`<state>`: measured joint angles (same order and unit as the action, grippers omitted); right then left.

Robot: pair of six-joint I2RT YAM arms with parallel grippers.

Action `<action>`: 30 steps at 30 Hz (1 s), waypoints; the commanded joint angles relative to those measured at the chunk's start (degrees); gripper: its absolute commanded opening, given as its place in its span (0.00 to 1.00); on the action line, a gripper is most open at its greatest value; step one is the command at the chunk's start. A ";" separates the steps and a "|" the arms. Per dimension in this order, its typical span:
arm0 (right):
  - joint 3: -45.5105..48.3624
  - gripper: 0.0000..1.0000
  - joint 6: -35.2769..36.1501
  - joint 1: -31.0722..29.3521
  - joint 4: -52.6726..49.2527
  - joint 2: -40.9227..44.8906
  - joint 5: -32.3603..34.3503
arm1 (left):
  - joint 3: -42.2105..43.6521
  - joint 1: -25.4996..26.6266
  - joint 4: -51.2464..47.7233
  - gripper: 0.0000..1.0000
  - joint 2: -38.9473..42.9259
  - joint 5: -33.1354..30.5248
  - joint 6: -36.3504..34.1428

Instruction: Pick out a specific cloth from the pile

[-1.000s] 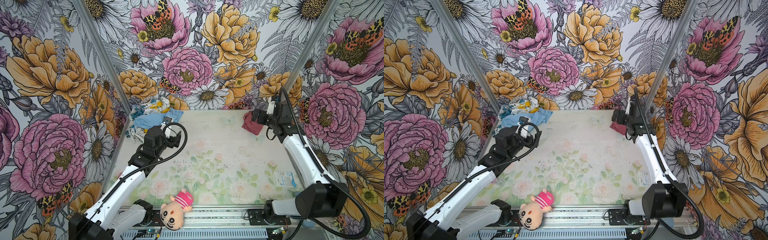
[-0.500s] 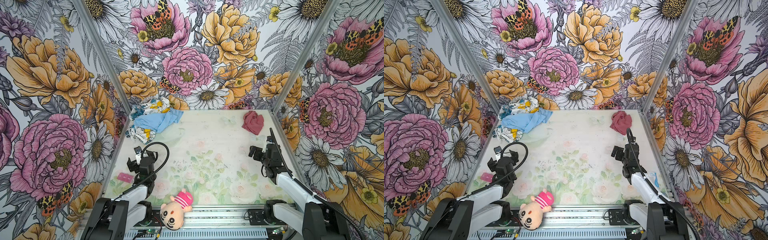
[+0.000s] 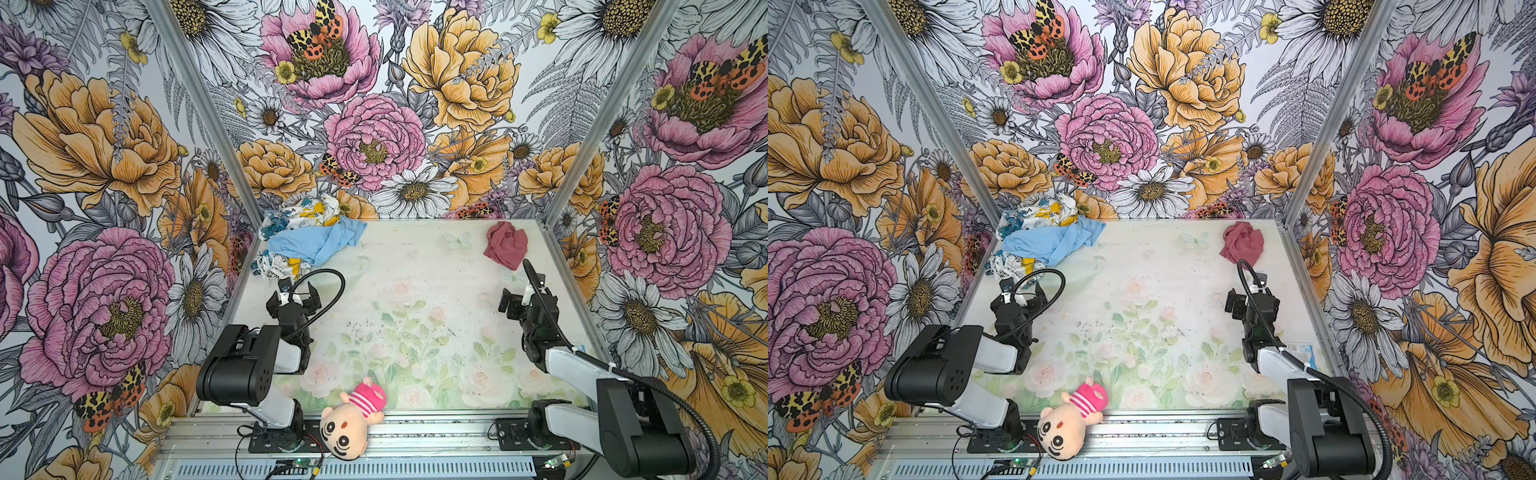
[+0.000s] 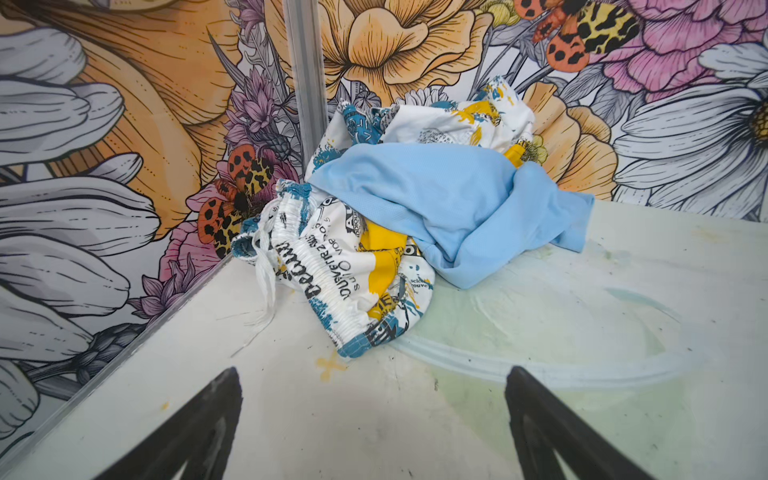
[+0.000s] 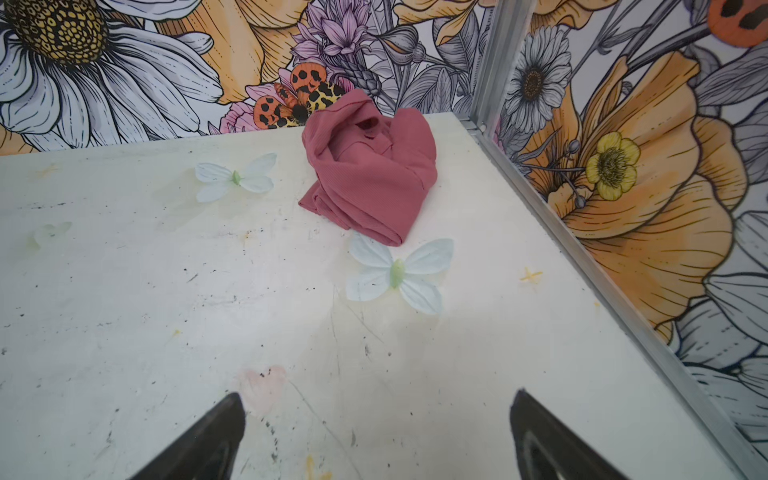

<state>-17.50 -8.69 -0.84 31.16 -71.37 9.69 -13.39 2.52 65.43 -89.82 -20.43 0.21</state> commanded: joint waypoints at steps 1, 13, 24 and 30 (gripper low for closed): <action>-1.75 0.99 2.86 -0.50 10.10 -3.23 -1.83 | -2.70 0.73 -1.60 0.99 1.06 1.69 -0.89; -2.51 0.99 6.61 -0.09 22.49 -16.12 -4.61 | -5.60 0.64 -6.16 0.99 0.63 2.21 -1.09; -4.45 1.00 4.19 2.33 19.87 -16.74 -6.24 | -6.51 0.46 -7.95 0.99 0.68 2.32 -0.82; 0.09 0.99 3.78 2.17 28.30 -16.52 -4.63 | -7.05 -0.32 -9.15 0.99 0.82 3.33 -0.21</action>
<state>-19.00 -3.68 1.52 53.93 -87.90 3.60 -19.59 2.76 56.55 -89.67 -18.94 -0.34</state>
